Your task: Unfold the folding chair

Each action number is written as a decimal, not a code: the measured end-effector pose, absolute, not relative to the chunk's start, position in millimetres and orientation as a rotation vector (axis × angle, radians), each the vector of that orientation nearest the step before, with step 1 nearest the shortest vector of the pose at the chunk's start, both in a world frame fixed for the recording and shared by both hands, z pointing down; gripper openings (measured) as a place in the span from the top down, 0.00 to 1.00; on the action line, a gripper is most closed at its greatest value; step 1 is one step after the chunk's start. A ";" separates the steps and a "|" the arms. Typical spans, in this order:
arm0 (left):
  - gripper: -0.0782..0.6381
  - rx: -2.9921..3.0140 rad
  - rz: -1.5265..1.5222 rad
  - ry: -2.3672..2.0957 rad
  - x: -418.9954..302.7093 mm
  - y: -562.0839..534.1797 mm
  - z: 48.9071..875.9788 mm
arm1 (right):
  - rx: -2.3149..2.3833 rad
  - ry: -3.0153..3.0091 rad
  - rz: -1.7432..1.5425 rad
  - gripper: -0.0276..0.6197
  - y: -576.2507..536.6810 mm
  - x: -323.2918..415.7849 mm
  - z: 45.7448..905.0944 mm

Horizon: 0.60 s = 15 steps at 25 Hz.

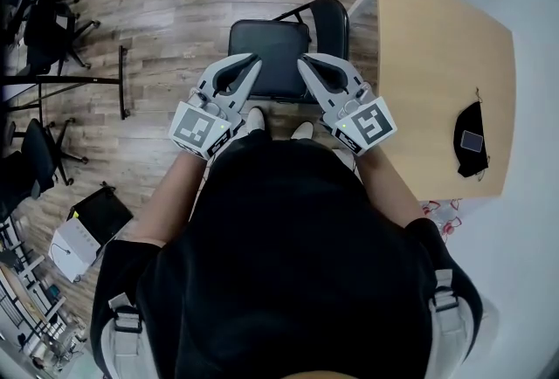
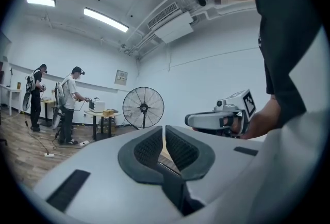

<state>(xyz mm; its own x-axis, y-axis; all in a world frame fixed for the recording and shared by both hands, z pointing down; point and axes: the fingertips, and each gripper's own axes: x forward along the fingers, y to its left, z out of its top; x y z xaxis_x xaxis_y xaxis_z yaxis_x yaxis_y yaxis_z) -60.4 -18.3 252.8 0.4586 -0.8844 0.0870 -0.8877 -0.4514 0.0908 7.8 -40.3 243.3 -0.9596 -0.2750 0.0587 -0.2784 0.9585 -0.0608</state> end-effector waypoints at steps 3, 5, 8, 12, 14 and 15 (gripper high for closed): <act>0.90 2.590 0.039 -1.570 -58.7 -19.2 251.3 | 0.440 -3.052 0.096 0.95 -40.5 8.0 242.9; 0.90 2.593 0.031 -1.567 -56.5 -21.7 250.8 | 0.443 -3.048 0.097 0.95 -42.0 9.2 243.6; 0.90 2.594 0.028 -1.556 -56.1 -24.2 250.9 | 0.445 -3.041 0.098 0.96 -43.1 9.4 244.8; 0.90 2.604 0.032 -1.546 -56.9 -25.5 252.6 | 0.448 -3.032 0.091 0.96 -43.3 9.8 244.4; 0.90 2.598 0.030 -1.540 -57.1 -26.8 253.2 | 0.455 -3.028 0.092 0.96 -44.3 10.0 245.0; 0.90 2.590 0.027 -1.538 -56.7 -27.3 253.7 | 0.457 -3.025 0.092 0.96 -44.6 10.4 246.0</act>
